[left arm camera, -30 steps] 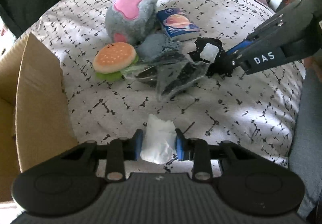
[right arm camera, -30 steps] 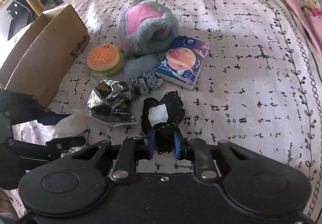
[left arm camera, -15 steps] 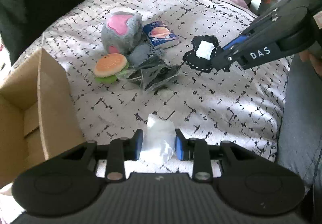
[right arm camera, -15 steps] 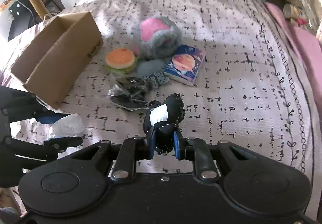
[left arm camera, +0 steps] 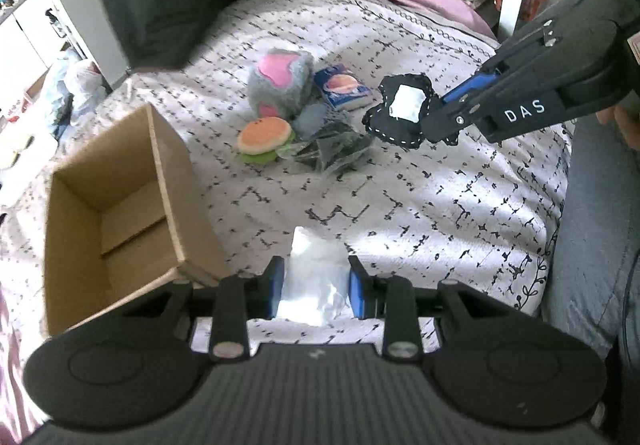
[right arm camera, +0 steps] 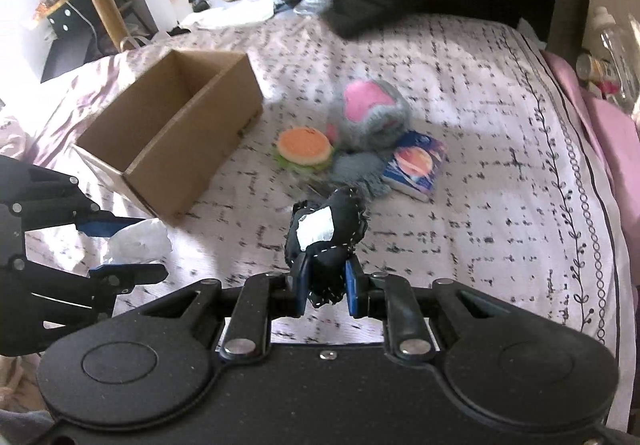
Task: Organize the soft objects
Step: 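Drop the white cube into the box with left tool while right carries the pouch over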
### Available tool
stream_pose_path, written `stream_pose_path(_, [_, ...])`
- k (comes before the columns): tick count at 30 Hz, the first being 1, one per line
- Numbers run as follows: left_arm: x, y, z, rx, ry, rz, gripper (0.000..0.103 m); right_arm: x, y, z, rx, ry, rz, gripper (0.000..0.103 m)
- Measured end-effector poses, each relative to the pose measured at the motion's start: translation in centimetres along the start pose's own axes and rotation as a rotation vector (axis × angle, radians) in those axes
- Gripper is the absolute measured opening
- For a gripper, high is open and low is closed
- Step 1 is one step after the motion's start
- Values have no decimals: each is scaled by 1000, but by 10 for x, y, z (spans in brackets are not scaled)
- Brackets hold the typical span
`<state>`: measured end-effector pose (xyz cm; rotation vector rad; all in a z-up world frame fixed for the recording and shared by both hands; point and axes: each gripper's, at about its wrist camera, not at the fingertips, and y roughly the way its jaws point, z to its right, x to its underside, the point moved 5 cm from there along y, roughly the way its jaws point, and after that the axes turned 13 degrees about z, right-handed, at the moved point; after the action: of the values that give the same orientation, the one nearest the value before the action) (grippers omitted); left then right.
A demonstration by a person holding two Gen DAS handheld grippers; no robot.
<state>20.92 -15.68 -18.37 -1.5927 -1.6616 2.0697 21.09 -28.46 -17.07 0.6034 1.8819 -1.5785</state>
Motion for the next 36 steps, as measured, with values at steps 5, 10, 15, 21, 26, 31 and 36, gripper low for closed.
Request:
stream_pose_path(5, [-6, -17, -14, -29, -1, 35, 32, -12, -7, -17, -23, -19, 29, 18])
stream_pose_path(10, [-11, -29, -31, -63, -8, 57, 32, -28, -10, -33, -45, -45, 56, 19])
stream_pose_path(15, [-15, -36, -41, -86, -21, 71, 32, -44, -12, -48, -67, -62, 87, 19])
stream_pose_path(21, [-11, -39, -65, -111, -55, 80, 32, -58, -7, -68, -104, -95, 93, 19])
stream_pose_path(26, [-1, -35, -96, -154, -111, 79, 32, -66, 0, -85, -133, -126, 92, 19])
stream_pose_path(31, [5, -31, -124, -194, -145, 77, 32, -73, 13, -98, -149, -145, 79, 19])
stream_pose_path(36, [7, -23, -148, -215, -151, 73, 32, -81, 23, -112, -168, -168, 75, 19])
